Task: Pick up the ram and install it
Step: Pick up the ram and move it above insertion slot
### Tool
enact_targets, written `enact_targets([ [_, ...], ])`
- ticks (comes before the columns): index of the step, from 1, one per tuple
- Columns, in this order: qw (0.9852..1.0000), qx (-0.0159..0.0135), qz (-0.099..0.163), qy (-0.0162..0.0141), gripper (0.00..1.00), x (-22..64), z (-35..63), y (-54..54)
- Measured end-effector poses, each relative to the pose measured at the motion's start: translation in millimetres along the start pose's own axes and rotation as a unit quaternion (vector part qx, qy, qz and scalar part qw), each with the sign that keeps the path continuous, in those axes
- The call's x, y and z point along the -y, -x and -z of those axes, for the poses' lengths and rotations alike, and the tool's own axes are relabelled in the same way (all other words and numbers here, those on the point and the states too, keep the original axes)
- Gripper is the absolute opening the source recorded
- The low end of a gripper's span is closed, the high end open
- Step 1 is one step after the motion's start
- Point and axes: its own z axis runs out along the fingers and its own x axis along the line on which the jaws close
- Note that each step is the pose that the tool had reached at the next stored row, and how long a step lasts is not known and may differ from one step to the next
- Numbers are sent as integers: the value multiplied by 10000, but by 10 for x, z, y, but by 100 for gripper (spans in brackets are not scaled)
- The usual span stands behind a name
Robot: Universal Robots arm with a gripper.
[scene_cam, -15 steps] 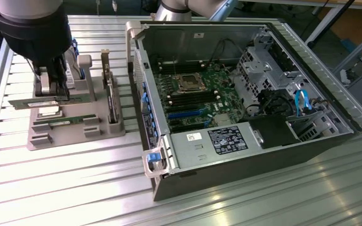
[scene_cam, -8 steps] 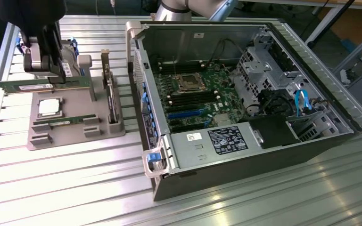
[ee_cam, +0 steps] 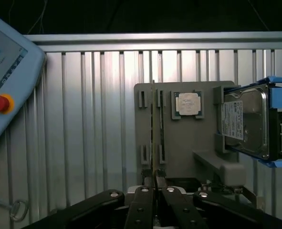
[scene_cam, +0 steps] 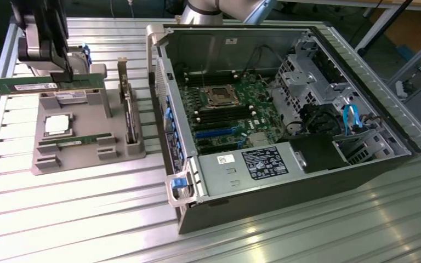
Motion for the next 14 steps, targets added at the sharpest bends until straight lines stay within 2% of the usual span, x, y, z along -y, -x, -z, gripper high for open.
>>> enact_targets([
  [4, 10000, 0, 0, 0, 13, 2, 1, 0],
  [6, 10000, 0, 0, 5, 13, 79, 4, -1],
  [14, 10000, -1, -1, 28, 13, 297, 13, -7],
])
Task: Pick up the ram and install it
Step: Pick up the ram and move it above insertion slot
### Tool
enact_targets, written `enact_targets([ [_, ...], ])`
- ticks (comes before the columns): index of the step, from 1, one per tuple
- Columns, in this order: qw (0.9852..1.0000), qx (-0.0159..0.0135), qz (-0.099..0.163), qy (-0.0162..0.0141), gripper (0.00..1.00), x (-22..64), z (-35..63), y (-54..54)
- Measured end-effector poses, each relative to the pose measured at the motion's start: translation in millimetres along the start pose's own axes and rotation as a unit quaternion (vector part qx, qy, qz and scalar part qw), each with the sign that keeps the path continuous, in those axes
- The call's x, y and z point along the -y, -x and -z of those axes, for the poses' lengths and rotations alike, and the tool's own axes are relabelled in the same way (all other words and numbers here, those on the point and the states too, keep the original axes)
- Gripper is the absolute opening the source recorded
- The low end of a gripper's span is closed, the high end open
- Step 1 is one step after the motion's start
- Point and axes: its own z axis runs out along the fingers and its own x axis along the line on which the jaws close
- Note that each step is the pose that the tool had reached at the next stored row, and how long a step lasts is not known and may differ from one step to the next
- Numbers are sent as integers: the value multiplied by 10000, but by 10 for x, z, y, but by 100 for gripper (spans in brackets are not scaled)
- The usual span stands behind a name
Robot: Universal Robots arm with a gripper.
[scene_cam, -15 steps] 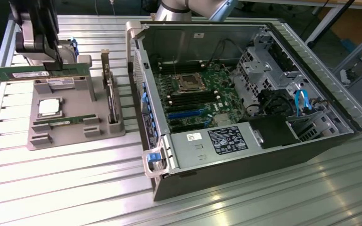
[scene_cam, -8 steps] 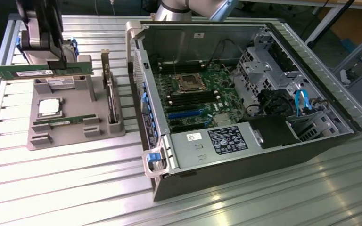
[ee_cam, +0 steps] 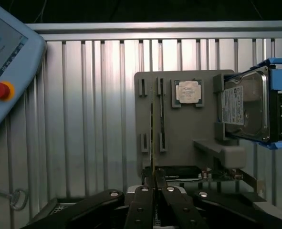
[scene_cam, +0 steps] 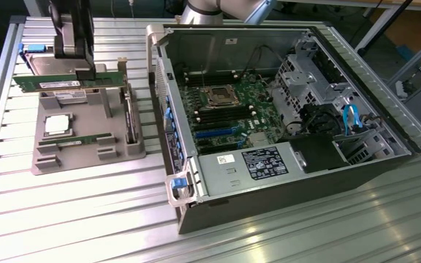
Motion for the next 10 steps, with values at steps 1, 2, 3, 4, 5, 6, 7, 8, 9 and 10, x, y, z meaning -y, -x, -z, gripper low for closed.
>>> enact_targets([
  [1, 10000, 0, 0, 5, 13, 32, 2, -1],
  [2, 10000, 0, 0, 9, 13, 62, 3, -1],
  [3, 10000, 0, 0, 14, 13, 95, 4, -2],
  [4, 10000, 0, 0, 19, 13, 128, 6, -4],
  [5, 10000, 0, 0, 26, 13, 174, 8, -5],
  [6, 10000, -1, 0, 30, 13, 203, 10, -7],
  [7, 10000, -1, 0, 34, 13, 229, 11, -9],
  [8, 10000, -1, 1, 38, 13, 258, 13, -11],
  [9, 10000, -1, 1, 42, 13, 282, 14, -12],
  [10, 10000, -1, 1, 46, 13, 309, 15, -13],
])
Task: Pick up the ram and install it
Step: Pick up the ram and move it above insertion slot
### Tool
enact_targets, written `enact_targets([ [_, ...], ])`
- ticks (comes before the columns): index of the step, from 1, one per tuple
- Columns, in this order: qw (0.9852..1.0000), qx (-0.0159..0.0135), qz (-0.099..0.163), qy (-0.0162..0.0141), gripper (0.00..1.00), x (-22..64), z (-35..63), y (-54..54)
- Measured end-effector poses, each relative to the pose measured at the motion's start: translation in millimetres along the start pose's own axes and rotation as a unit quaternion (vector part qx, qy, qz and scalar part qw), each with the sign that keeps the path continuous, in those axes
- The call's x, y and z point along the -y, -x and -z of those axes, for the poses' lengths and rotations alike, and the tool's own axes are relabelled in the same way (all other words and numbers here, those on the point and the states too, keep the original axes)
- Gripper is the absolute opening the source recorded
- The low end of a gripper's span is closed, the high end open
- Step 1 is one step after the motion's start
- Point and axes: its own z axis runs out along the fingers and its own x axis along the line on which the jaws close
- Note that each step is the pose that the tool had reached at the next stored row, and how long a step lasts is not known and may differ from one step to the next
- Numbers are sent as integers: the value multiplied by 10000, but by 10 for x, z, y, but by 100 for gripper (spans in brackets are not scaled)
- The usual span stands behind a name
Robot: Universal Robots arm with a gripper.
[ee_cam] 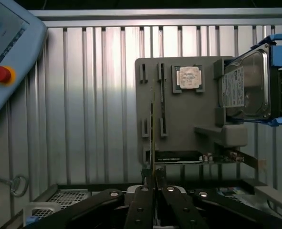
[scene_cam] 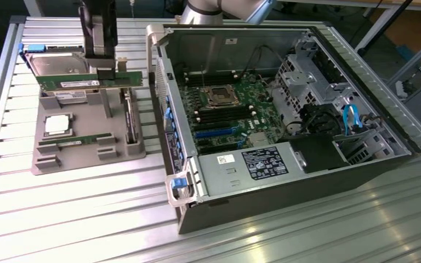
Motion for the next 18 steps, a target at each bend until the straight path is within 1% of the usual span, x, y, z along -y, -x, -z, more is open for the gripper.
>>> enact_targets([
  [7, 10000, -1, 0, 31, 13, 199, 12, -13],
  [11, 10000, -1, 0, 56, 13, 393, 23, -28],
  [14, 10000, -2, -1, 71, 13, 515, 30, -37],
  [16, 10000, -2, 0, 81, 13, 574, 34, -41],
  [17, 10000, -2, -1, 93, 13, 650, 38, -46],
  [18, 9999, -2, -1, 103, 13, 705, 42, -52],
])
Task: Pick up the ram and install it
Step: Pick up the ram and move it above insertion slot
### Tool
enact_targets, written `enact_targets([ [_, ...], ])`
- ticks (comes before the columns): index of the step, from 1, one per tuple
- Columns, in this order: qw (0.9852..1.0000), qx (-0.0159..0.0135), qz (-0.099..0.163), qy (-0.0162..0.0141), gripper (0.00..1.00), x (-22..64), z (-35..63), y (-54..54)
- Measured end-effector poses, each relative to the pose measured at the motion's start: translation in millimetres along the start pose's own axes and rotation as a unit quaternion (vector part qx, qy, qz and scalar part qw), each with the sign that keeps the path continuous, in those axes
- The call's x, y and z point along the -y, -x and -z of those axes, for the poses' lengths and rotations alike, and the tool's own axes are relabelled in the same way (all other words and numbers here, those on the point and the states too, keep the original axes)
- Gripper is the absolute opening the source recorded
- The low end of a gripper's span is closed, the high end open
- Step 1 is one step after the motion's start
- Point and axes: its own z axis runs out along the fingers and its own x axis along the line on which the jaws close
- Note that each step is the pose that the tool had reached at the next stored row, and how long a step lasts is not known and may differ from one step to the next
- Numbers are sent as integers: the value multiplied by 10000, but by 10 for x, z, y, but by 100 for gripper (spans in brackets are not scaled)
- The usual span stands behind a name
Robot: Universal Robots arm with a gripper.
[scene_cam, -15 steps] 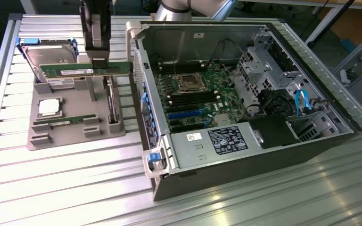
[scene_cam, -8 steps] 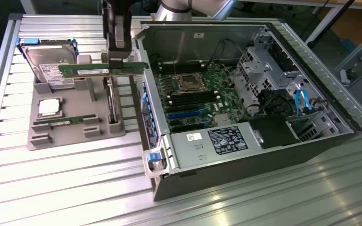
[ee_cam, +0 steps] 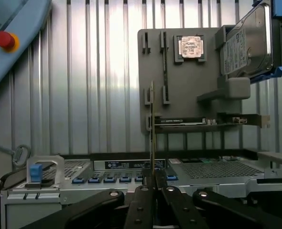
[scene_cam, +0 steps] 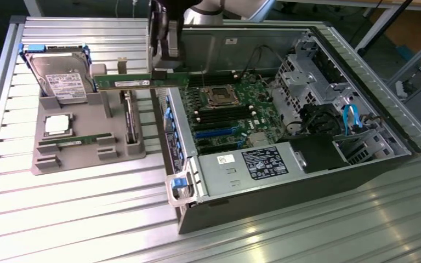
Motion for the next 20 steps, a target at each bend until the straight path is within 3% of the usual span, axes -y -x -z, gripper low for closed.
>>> enact_targets([
  [5, 10000, -1, 0, 39, 13, 203, 16, -18],
  [10, 9999, -2, -2, 111, 13, 443, 35, -53],
  [20, 9998, -3, -3, 195, 13, 688, 55, -98],
])
